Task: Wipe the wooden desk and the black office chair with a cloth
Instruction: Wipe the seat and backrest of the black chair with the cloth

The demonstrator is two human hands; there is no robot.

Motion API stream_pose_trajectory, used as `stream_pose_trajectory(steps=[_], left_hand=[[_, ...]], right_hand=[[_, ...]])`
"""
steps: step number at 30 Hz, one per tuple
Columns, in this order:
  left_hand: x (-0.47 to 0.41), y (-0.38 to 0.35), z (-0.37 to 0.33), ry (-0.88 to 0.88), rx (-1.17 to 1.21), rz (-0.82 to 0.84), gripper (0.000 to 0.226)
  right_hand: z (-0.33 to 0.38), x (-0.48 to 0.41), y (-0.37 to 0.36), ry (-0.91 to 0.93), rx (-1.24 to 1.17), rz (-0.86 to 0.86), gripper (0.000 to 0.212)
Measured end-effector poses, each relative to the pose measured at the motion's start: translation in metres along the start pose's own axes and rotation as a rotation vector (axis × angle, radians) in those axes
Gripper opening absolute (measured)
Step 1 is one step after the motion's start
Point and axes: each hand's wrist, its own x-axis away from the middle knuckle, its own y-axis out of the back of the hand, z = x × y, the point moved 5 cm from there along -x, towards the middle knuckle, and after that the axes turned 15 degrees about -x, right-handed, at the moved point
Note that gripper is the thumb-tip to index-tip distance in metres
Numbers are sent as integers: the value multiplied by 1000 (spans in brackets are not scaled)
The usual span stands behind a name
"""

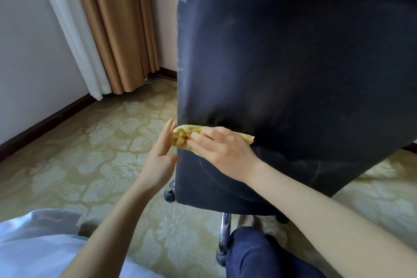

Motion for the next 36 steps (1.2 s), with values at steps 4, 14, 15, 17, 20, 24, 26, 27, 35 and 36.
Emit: stream_pose_trajectory(steps=[4,14,15,17,20,24,26,27,35,36], left_hand=[[7,-18,5,20,-113,-34,96],[5,-61,0,-44,-232,-158,106],[5,-61,1,-44,-236,-158,106],[4,-61,2,-43,-236,-154,107],[6,-57,2,-47,-221,-132,107],[10,-52,1,-64,-215,-97,106],[12,-50,-1,-57,-211,-85,106],[13,-49,-1,-56,-211,-86,105],[11,-47,1,-37,-230,-100,105],[9,-47,1,-38,-227,-105,105]], right_hand=[[1,47,-4,27,-57,139,18],[-38,103,79,-77,128,31,18],[-43,103,89,-82,156,9,18],[-53,99,107,-89,208,-40,17],[-59,82,127,-118,267,-166,19],[-58,43,141,-143,278,-376,24],[-55,23,139,-177,236,-468,23],[-54,15,136,-196,202,-500,22],[-45,15,79,-169,191,-466,28],[-42,19,69,-152,175,-431,27]])
